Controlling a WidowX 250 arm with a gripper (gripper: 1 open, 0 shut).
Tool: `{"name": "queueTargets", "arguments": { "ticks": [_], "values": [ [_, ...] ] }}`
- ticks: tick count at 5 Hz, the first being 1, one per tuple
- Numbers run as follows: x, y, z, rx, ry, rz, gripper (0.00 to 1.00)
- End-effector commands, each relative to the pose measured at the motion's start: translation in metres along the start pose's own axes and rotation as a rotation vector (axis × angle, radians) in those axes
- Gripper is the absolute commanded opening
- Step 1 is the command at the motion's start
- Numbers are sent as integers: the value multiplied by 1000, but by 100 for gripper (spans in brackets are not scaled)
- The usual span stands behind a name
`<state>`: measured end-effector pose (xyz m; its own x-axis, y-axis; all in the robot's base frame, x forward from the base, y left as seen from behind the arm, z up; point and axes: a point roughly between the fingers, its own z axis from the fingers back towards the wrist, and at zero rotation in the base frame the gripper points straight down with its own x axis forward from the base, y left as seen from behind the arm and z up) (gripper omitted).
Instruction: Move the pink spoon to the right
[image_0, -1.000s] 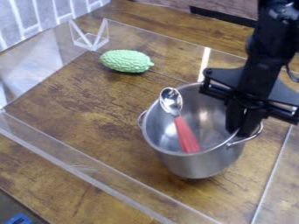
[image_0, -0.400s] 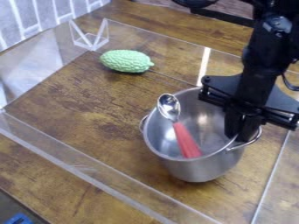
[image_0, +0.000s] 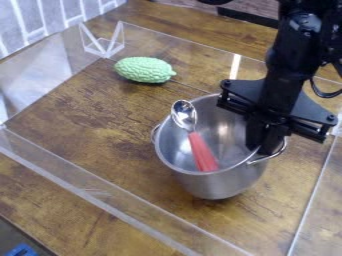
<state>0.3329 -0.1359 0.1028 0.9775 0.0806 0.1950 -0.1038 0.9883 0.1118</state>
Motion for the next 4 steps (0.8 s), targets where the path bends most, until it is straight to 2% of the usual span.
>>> {"name": "queueTargets", "arguments": {
  "ticks": [1, 3, 4],
  "values": [
    [9, -1, 28, -53, -87, 23, 0],
    [5, -8, 23, -67, -101, 22, 0],
    [7, -3, 28, -58, -108, 20, 0]
  ]
}}
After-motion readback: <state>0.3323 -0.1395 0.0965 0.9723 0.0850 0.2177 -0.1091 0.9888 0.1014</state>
